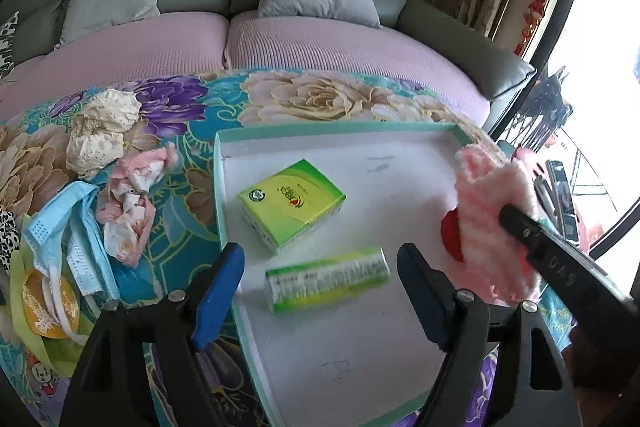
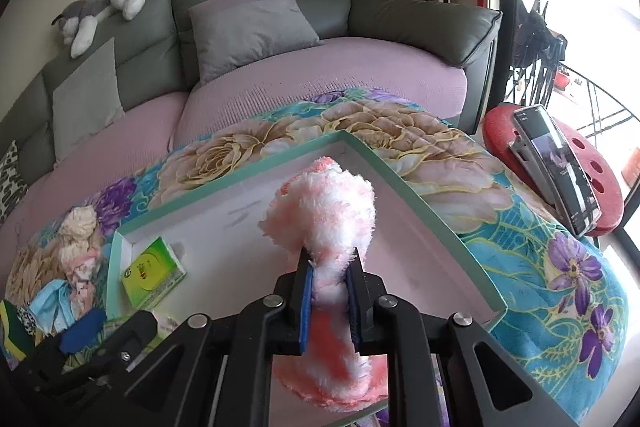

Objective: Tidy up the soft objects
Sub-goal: 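Place the soap bar in the tray with the left tool while the right tool carries the towel, then lower the pink towel into the tray with the right tool, then grasp the yellow-green sponge with the left tool while the right tool grasps the blue mask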

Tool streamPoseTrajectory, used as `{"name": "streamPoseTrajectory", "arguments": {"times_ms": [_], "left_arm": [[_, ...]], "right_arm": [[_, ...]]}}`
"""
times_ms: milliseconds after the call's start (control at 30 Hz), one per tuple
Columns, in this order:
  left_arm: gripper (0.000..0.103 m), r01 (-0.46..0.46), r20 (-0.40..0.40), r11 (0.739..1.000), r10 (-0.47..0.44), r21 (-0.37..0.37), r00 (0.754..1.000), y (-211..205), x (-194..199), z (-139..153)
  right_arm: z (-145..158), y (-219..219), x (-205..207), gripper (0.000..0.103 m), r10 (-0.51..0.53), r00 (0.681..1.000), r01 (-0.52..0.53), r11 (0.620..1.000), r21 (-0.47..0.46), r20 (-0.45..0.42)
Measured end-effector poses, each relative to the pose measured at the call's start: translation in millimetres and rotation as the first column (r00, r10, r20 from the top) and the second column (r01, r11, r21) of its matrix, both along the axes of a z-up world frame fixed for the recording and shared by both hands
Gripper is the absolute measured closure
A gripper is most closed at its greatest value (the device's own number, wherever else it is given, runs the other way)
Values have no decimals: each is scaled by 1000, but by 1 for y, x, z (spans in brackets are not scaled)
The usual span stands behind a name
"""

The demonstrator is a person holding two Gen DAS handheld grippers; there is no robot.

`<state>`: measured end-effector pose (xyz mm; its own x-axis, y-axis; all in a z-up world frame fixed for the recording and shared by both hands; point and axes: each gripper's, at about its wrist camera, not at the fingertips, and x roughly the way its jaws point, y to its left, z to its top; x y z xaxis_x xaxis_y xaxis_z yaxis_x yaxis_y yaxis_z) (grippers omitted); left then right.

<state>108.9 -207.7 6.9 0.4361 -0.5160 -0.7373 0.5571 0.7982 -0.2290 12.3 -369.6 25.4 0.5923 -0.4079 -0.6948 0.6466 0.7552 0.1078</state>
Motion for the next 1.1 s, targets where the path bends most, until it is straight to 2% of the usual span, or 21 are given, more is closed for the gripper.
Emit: {"name": "streamPoseTrajectory", "arguments": {"times_ms": [133, 300, 333, 433, 867, 1000, 1067, 1100], "left_arm": [[22, -27, -2, 1000, 27, 0, 1000, 7, 3, 3], [21, -98, 12, 995, 99, -36, 995, 32, 10, 16], [21, -113, 18, 993, 114, -40, 993, 37, 11, 19], [21, -156, 29, 987, 158, -45, 987, 52, 15, 24], [21, -271, 30, 960, 274, -68, 961, 99, 23, 36], [20, -326, 52, 943, 329, -61, 943, 117, 23, 41], [16, -362, 57, 930, 365, -58, 929, 128, 25, 42], [10, -378, 57, 924, 382, -63, 923, 134, 25, 42]], "right_arm": [[-1, 3, 2, 84, 8, 1000, -8, 1000, -4, -10], [-3, 2, 4, 79, 14, 1000, -14, 1000, 3, -23], [-3, 3, 4, 74, 17, 1000, -17, 1000, 1, -25], [-3, 5, 6, 50, 24, 999, -24, 1000, -9, -34], [3, 19, 11, 50, 48, 998, -50, 998, -46, -38], [11, 28, 11, 50, 54, 998, -55, 996, -75, -23], [17, 32, 11, 50, 57, 998, -58, 994, -91, -13], [20, 36, 11, 50, 61, 998, -62, 993, -99, -9]]}}
